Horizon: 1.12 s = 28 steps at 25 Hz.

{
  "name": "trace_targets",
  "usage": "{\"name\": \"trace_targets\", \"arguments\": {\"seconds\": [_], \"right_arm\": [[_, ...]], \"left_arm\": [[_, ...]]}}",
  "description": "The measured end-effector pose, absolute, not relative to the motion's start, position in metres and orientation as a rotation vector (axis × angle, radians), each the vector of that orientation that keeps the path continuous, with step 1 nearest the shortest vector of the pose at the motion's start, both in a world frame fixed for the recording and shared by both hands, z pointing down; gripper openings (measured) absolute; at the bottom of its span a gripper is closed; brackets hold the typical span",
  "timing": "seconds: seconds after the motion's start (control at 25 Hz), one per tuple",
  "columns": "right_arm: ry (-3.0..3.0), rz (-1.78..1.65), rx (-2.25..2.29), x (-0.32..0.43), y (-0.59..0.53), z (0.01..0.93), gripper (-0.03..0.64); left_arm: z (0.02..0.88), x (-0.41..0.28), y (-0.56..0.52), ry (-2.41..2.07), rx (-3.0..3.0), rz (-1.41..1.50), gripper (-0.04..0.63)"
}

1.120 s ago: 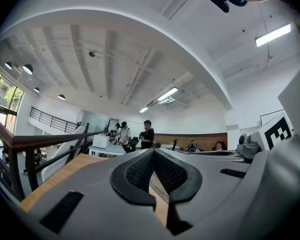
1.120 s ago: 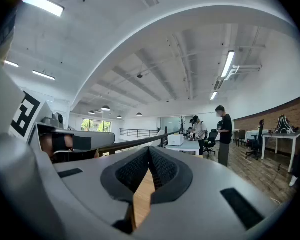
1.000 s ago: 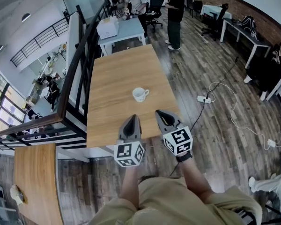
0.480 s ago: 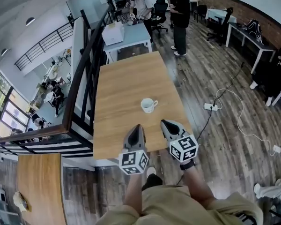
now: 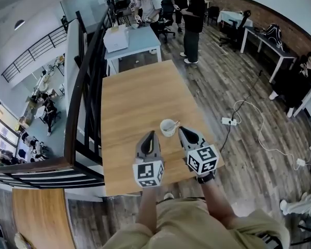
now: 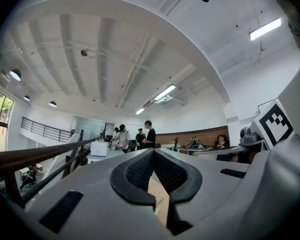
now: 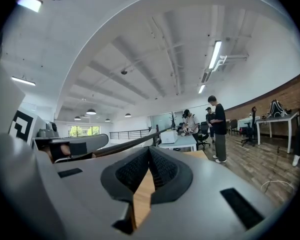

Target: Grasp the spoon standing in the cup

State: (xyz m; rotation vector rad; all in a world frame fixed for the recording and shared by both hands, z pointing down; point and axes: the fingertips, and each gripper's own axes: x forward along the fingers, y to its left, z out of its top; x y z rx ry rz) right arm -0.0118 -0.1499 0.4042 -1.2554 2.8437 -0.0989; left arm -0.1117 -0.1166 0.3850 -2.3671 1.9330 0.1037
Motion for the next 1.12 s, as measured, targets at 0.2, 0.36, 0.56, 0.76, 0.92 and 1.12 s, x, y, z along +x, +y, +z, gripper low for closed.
{"name": "trace_targets", "arguments": {"seconds": [0.2,0.36,0.56,0.76,0.92,1.12], "right_arm": [[2.838,-0.106,-1.379,-0.028,-0.168,0.432,0.015],[2.842,-0.169,-1.507,-0.025,-0.196,0.465,0.015],[2.896,-0.277,-1.57,-0.022,-0.239,0.511,0.015],[2.927,-0.442,-1.613,-0.019,-0.277,0.565,0.017],[2.99,-0.558,-1.599,-0.022,-0.298,0.61,0.018],[3.002,-0.722,-1.592,-0.027,-0.32,0.652,0.115]], "left_arm": [[0.423,-0.122,-0.143,1.898,-2.48,0.052,0.002],[0.453,-0.132,-0.163,1.911,-2.528,-0.013,0.002],[0.484,-0.137,-0.202,1.936,-2.575,-0.054,0.002],[0.502,-0.135,-0.243,1.96,-2.607,-0.084,0.002],[0.521,-0.133,-0.271,2.006,-2.602,-0.117,0.002],[0.549,-0.13,-0.296,2.038,-2.632,-0.184,0.002]]}}
